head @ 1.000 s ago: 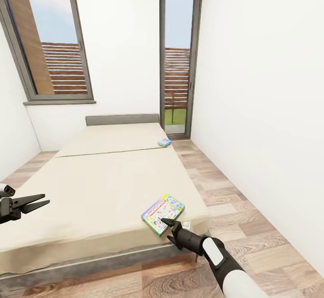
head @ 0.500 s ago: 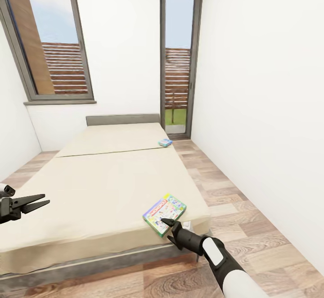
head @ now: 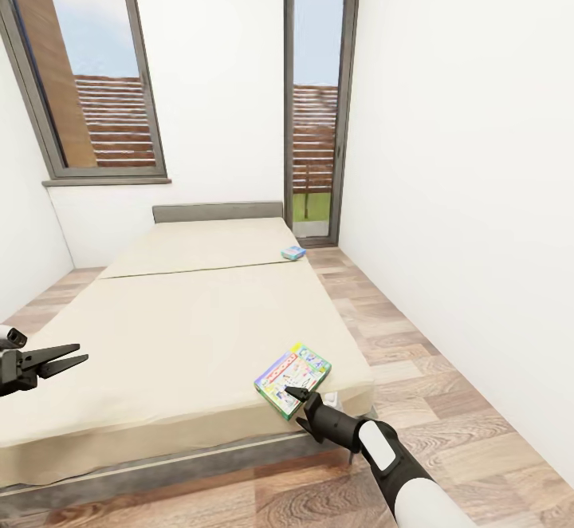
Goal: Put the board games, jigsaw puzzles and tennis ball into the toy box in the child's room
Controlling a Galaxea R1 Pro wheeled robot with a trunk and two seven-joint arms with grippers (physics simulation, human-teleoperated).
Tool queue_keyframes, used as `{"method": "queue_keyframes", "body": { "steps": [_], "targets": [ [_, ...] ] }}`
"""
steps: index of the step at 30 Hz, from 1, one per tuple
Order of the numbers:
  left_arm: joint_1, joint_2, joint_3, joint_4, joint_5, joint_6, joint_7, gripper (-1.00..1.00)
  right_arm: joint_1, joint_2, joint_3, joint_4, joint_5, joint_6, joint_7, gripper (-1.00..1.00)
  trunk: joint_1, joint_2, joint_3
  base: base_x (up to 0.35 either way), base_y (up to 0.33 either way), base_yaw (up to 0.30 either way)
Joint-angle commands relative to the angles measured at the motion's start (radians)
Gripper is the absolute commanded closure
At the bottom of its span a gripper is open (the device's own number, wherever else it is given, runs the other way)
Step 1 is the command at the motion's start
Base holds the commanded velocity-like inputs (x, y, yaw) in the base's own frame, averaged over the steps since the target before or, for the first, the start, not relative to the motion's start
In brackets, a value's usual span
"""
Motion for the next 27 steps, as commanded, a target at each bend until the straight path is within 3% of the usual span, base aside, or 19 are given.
{"method": "queue_keyframes", "body": {
  "steps": [1, 14, 15, 27],
  "targets": [
    [0.0, 0.0, 0.0, 0.0, -0.001, 0.011, -0.004, -1.0, -0.001, 0.001, -0.007, -0.001, -0.001, 0.008, 0.0, -1.0, 0.0, 0.0, -0.001, 0.0, 0.001, 0.0],
    [0.0, 0.0, 0.0, 0.0, -0.001, 0.011, -0.004, -1.0, -0.001, 0.001, -0.006, -0.001, -0.001, 0.006, 0.0, -1.0, 0.0, 0.0, -0.001, 0.0, 0.0, 0.0],
    [0.0, 0.0, 0.0, 0.0, -0.001, 0.011, -0.004, -1.0, -0.001, 0.001, -0.006, -0.001, 0.0, 0.006, 0.0, 1.0, 0.0, 0.0, -0.001, 0.0, 0.0, 0.0],
    [0.0, 0.002, 0.004, 0.003, -0.001, 0.012, -0.004, -1.0, -0.001, 0.001, -0.006, -0.001, -0.003, 0.007, 0.0, 1.0, -0.004, 0.007, 0.002, 0.0, 0.0, 0.0]
  ]
}}
